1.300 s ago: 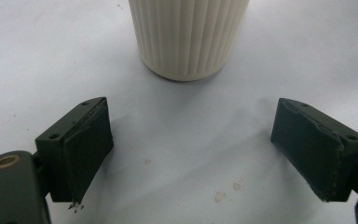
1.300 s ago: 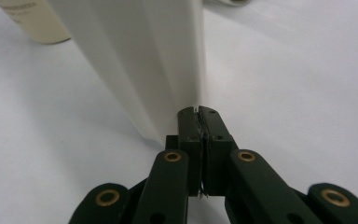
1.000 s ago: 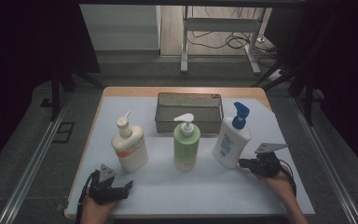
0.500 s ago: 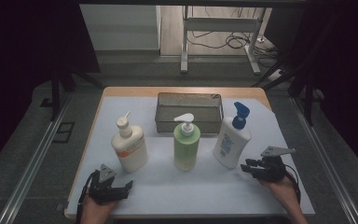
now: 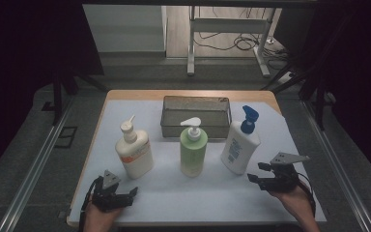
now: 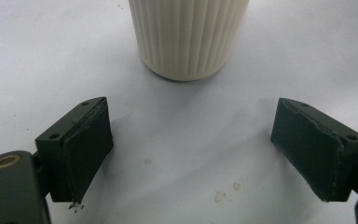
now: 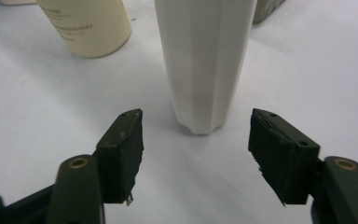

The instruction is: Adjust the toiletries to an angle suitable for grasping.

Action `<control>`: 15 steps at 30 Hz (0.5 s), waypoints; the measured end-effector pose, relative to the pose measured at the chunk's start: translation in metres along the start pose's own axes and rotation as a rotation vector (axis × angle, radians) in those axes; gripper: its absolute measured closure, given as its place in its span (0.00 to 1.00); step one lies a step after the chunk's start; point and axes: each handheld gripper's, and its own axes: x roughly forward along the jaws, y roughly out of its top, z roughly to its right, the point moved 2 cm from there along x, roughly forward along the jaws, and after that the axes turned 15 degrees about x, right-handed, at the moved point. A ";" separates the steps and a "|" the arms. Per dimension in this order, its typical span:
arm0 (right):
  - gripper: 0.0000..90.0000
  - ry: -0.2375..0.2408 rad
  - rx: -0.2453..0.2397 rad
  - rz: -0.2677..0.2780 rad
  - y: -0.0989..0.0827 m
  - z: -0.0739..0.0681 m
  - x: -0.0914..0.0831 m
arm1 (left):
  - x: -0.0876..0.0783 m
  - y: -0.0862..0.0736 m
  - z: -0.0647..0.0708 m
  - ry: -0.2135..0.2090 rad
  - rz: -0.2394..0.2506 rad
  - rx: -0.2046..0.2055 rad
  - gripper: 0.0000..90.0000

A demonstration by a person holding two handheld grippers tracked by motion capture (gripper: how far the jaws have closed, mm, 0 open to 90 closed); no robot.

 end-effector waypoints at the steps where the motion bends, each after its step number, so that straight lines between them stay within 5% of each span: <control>1: 0.37 -0.001 -0.004 0.001 0.001 -0.001 -0.001 | 0.000 0.000 0.000 0.000 0.000 0.000 0.13; 15: 0.25 -0.024 -0.017 0.028 0.030 -0.011 -0.008 | 0.000 0.000 0.000 -0.001 0.000 0.001 0.13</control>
